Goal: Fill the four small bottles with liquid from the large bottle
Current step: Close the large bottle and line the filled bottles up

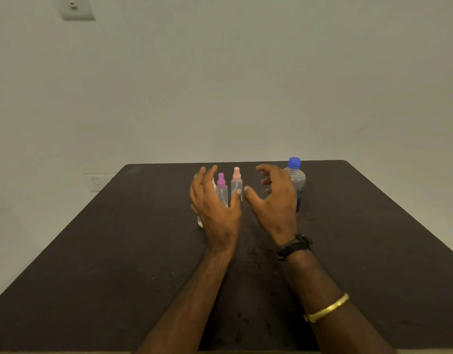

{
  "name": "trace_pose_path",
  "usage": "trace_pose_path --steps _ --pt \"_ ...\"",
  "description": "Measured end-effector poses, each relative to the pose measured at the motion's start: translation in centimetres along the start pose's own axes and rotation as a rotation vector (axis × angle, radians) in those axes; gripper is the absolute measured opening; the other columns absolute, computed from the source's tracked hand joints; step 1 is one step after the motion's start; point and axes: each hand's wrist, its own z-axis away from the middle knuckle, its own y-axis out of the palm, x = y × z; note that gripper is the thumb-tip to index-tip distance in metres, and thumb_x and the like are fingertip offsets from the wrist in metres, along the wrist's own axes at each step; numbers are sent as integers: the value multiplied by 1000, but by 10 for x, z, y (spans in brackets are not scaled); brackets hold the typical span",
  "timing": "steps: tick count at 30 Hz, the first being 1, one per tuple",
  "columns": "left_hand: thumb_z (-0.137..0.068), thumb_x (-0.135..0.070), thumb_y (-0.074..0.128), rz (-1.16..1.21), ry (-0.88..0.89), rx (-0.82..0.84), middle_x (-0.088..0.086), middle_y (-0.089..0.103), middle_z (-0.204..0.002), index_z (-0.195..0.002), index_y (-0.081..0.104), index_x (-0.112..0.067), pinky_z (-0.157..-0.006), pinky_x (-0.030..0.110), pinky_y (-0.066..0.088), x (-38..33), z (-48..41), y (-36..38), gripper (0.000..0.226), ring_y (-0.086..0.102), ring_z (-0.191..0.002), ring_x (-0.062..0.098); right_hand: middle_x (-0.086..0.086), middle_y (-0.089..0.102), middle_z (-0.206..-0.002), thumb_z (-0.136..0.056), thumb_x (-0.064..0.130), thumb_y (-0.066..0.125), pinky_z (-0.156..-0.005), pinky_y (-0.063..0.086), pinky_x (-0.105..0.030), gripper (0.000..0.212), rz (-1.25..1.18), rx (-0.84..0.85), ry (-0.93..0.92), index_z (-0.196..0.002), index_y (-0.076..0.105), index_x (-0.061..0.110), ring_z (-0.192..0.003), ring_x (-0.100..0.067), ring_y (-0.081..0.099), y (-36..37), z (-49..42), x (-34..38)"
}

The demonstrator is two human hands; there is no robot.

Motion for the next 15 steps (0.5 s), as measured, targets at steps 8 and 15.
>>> trace_pose_path --steps 8,15 --pt "-81 -32 84 -23 -248 198 15 26 -164 -159 22 -10 -120 47 30 34 -1 -19 102 22 -153 31 4 52 -138 -76 27 84 -101 51 -34 76 -92 278 188 -143 47 30 -124 -15 53 31 2 -6" --pt "-75 -31 89 -7 -403 333 9 43 -155 -156 29 -13 -116 47 39 57 -10 -19 103 42 -142 29 -4 30 -167 -78 21 88 -116 35 -38 110 -158 477 400 -163 19 24 -151 -26 33 49 -14 -17"
